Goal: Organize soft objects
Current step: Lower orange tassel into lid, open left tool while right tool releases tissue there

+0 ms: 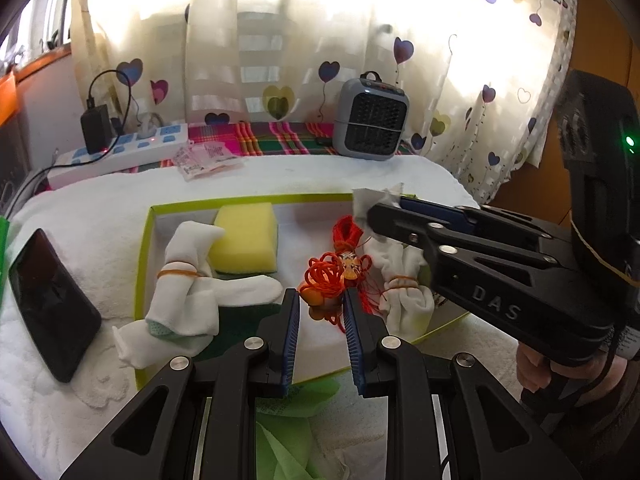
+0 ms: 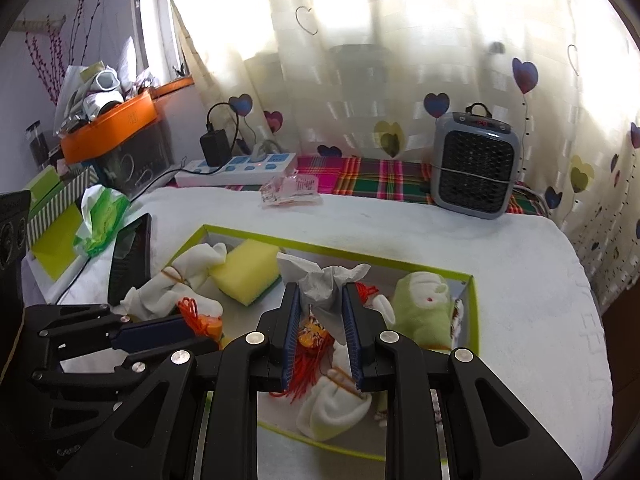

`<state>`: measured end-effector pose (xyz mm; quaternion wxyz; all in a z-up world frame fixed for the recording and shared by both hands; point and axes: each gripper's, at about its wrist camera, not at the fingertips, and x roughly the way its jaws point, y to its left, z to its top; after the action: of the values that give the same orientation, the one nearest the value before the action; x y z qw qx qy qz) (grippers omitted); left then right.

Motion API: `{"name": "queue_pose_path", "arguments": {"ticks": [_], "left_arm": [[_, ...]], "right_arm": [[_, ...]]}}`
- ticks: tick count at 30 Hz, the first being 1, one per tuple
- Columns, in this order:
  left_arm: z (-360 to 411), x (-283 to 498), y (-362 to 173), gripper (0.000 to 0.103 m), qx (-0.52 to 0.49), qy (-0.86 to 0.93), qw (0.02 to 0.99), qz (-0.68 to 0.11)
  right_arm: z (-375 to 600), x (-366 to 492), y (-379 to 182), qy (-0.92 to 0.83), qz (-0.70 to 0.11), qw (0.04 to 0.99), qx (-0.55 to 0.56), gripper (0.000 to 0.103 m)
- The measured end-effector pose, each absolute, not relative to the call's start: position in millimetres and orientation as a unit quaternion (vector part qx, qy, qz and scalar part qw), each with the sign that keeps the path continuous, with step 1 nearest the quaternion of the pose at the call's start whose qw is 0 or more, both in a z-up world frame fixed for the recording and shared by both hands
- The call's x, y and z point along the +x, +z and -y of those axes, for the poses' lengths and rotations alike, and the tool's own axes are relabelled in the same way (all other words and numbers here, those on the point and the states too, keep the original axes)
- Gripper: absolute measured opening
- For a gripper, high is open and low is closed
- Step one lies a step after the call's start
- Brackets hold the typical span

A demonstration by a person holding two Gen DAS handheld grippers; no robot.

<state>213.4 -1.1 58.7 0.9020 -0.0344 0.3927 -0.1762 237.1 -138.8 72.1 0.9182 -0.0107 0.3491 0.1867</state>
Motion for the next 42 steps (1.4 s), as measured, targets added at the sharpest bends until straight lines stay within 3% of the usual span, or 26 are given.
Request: {"name": "queue_pose_path", "arguments": {"ticks": [42], "left_arm": [[14.5, 229.3, 38.5, 0.021, -0.013, -0.169, 0.894, -0.415]], "right_arm": [[123.3, 291.1, 30.4, 0.224, -0.405, 0.886, -0.011, 0.023]]}}
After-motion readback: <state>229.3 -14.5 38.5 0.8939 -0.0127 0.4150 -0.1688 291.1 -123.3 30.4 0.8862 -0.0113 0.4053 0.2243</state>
